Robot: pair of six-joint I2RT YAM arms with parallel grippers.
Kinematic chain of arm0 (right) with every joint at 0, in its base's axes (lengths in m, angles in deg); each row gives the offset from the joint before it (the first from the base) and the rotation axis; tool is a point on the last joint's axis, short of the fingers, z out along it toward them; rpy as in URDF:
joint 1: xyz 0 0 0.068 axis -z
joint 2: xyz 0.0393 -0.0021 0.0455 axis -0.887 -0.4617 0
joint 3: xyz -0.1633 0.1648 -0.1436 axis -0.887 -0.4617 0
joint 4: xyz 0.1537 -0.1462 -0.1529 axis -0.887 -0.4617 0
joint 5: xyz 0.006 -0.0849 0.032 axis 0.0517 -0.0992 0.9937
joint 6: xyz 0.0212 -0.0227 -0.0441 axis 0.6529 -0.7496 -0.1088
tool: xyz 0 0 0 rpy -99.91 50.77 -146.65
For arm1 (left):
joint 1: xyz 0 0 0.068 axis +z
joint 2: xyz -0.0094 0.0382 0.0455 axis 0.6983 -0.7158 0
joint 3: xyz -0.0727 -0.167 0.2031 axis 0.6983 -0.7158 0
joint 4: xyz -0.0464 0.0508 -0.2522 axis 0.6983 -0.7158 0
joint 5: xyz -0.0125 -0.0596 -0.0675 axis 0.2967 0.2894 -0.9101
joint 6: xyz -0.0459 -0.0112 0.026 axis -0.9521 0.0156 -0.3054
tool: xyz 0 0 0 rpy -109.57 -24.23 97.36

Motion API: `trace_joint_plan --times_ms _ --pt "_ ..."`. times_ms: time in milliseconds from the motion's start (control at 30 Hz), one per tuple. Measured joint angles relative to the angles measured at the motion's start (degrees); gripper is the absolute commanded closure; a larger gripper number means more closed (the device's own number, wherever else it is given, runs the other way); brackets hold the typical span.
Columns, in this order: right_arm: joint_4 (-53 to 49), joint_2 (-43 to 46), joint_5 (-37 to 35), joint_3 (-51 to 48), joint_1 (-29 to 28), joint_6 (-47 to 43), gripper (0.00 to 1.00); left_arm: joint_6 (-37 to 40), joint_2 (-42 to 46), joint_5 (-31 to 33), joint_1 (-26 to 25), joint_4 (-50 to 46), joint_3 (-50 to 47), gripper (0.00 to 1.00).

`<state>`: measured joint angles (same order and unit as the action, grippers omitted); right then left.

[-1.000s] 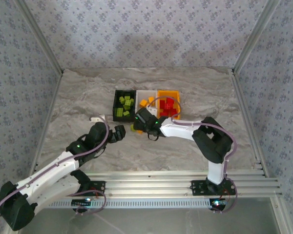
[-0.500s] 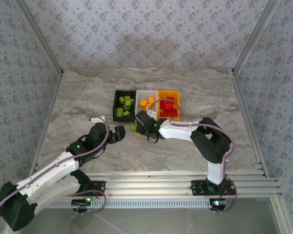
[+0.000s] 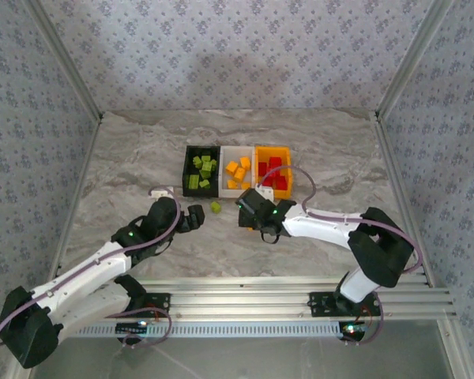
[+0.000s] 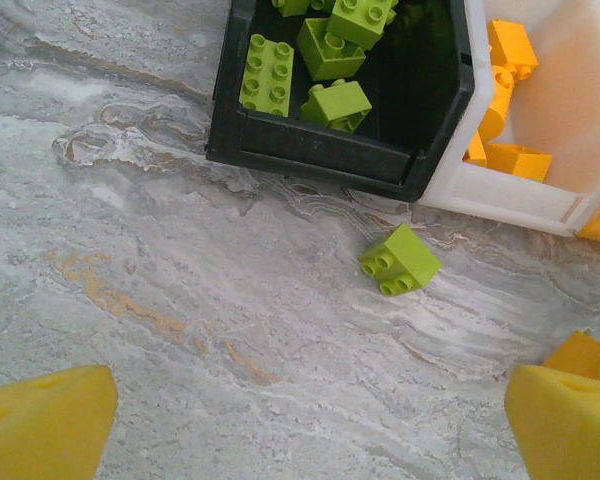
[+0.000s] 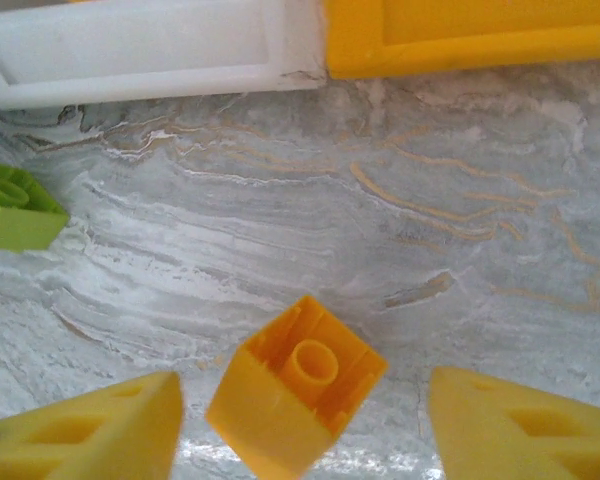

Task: Sort the legos into containers by color

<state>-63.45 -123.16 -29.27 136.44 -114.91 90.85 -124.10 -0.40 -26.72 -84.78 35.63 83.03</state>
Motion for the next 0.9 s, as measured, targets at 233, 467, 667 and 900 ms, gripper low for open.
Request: trace_joint_plan --times_ms 233,467,667,900 --pt "-0.4 -4.2 1.1 0.5 0.0 -0.2 0.25 0.0 -0.3 0.0 0.0 0.0 0.1 0.00" --pt "-1.6 -8.2 1.0 1.9 0.1 -1.0 0.38 0.0 -1.0 -0.2 0.0 0.0 0.2 0.01" --pt "-3.1 -8.1 0.6 2.0 0.8 -3.1 0.58 0.9 -2.1 -0.5 0.0 0.1 0.3 0.01" --pt "-2.0 -3.4 1.3 4.2 2.5 -8.5 0.63 2.4 -6.3 -1.1 0.0 -0.1 3.1 0.01"
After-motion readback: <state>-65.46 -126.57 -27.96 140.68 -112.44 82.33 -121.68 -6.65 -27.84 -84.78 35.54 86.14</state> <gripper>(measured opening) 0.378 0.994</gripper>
